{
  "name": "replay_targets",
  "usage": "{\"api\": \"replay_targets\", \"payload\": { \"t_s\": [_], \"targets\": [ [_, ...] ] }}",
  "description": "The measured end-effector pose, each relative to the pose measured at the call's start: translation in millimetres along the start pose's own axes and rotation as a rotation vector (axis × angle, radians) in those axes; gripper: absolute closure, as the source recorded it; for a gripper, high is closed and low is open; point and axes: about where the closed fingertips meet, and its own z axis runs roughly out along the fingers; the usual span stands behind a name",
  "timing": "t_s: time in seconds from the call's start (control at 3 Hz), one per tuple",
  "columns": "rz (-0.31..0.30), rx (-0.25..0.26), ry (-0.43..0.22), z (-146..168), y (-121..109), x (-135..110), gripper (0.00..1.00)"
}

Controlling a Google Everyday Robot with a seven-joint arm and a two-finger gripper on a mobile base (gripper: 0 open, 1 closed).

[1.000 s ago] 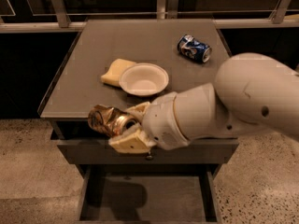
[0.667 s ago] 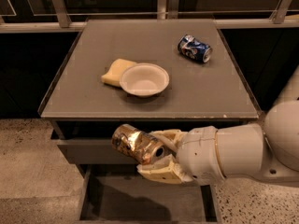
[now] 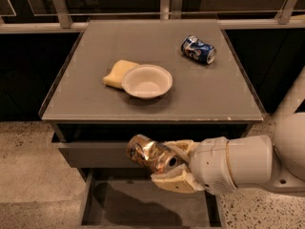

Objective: Place orange can into middle drawer

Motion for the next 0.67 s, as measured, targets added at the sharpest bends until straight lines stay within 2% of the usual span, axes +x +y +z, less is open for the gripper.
{"api": "replay_targets", "payload": {
  "t_s": [0.33, 0.67],
  "targets": [
    [0.055, 0.069, 0.008, -1, -2, 34, 1.0],
    [0.138, 0.209, -0.03, 3, -2, 78, 1.0]
  ]
}}
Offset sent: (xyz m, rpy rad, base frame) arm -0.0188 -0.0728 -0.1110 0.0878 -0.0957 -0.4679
